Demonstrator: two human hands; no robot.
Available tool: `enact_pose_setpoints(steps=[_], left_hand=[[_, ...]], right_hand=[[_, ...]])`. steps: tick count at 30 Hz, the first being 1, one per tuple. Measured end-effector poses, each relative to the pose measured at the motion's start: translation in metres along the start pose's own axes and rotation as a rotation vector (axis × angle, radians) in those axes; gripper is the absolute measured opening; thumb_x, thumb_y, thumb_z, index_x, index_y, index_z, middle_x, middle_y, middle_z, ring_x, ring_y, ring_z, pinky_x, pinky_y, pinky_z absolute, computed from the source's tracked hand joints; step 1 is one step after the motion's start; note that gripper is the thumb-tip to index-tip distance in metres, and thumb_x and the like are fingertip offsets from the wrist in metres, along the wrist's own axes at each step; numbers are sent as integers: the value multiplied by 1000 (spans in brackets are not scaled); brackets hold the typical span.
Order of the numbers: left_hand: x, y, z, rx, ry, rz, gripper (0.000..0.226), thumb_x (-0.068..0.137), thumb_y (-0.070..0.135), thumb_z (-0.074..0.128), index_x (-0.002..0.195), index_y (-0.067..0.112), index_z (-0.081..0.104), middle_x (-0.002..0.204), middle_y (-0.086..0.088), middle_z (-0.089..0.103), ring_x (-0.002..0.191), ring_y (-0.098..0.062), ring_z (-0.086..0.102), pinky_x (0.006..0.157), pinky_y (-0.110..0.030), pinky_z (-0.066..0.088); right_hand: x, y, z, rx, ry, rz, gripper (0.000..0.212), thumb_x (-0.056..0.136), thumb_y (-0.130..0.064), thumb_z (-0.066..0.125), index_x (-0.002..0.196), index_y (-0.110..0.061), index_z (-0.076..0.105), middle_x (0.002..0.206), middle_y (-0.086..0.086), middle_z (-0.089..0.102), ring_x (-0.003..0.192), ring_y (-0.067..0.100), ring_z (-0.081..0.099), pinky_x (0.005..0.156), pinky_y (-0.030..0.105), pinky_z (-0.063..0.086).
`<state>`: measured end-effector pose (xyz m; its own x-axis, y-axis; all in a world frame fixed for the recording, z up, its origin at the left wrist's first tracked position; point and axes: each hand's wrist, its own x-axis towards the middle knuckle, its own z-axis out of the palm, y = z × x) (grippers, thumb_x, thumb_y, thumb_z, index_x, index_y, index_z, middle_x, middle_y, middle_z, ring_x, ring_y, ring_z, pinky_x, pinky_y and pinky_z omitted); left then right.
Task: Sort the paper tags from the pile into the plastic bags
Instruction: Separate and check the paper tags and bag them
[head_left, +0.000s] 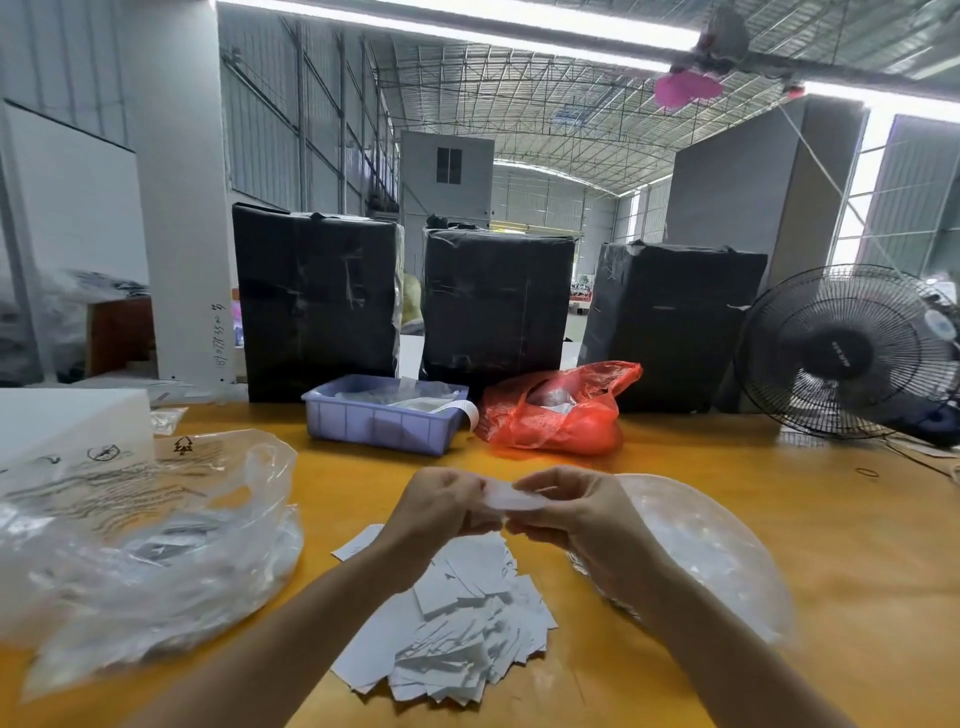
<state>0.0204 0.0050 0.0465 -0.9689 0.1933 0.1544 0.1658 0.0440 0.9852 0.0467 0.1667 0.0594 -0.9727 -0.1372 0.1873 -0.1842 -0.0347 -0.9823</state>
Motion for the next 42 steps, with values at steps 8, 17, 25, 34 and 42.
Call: enact_pose_setpoints(steps=[8, 17, 25, 34, 42], left_hand=[[-13, 3, -19, 121, -208, -43, 99, 47, 89, 56, 108, 11, 67, 100, -7, 73, 91, -17, 70, 76, -28, 57], [-10, -15, -15, 24, -16, -61, 14, 84, 15, 68, 86, 4, 75, 80, -12, 74, 60, -16, 69, 52, -18, 50], [-6, -19, -18, -80, 114, -182, 11, 73, 6, 77, 75, -3, 72, 69, -16, 71, 52, -15, 67, 49, -18, 50], [-10, -20, -12, -5, 43, -134, 23, 56, 31, 81, 55, 10, 72, 66, -14, 71, 47, -10, 62, 47, -17, 47], [-6, -28, -16, -158, 47, -207, 12, 80, 5, 69, 82, -7, 70, 67, -12, 71, 55, -13, 67, 53, -18, 53]], right_hand=[[7, 14, 14, -83, 28, 93, 11, 81, -7, 71, 76, 2, 67, 57, 6, 63, 49, 12, 55, 54, 22, 45], [9, 24, 14, -128, -45, 174, 32, 75, -20, 75, 85, 8, 65, 52, 2, 59, 46, 8, 52, 48, 17, 40], [12, 32, 6, -122, -38, 126, 35, 60, -38, 77, 79, -11, 66, 64, 0, 66, 55, 9, 59, 54, 21, 46], [21, 42, -1, -136, 120, -22, 12, 81, -15, 71, 69, -14, 68, 62, -4, 65, 54, 5, 55, 51, 18, 42], [41, 42, -123, -1065, 611, 61, 23, 83, 3, 57, 61, 5, 63, 60, 17, 64, 56, 24, 62, 57, 32, 49]])
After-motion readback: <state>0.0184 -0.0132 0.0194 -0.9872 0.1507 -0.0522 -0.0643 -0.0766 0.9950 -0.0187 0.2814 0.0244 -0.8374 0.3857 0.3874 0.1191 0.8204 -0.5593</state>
